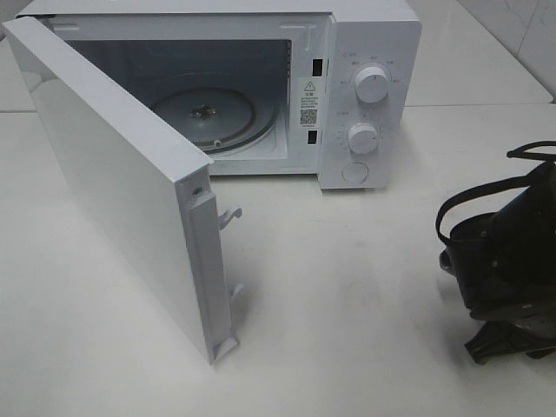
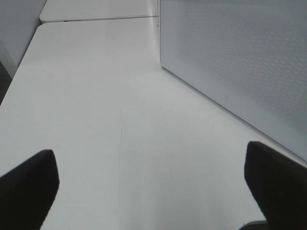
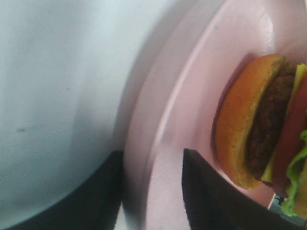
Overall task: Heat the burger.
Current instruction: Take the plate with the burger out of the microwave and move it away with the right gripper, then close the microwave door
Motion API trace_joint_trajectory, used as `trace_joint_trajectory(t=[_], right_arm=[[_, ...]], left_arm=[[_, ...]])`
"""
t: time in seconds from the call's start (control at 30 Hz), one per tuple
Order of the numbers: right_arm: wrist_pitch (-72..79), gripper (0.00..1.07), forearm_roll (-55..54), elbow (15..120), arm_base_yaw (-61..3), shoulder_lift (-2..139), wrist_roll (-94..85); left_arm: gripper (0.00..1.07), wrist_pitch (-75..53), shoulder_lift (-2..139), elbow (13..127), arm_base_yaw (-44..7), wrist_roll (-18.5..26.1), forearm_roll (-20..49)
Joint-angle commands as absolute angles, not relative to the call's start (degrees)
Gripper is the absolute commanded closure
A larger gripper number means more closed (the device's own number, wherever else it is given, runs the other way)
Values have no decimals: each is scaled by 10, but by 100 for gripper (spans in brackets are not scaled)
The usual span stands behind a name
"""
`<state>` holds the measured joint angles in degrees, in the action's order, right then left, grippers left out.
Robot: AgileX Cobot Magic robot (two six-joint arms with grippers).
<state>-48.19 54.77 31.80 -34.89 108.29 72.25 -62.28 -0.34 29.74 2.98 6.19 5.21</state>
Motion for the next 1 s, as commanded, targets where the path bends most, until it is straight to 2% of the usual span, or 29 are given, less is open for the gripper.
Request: trace_joint_trajectory(t=[0.03, 0.1, 0.57, 1.0], right_arm=[[-490, 59, 543, 324, -348, 1063, 707], [-488, 55, 537, 324, -348, 1031, 686], [-446, 54, 374, 324, -348, 855, 473], [-434, 34, 226, 324, -348, 681, 238]], left_arm=[[9, -616, -12, 296, 29, 60, 54], [9, -616, -12, 296, 29, 60, 54], [9, -616, -12, 296, 29, 60, 54], [9, -616, -12, 296, 29, 60, 54]])
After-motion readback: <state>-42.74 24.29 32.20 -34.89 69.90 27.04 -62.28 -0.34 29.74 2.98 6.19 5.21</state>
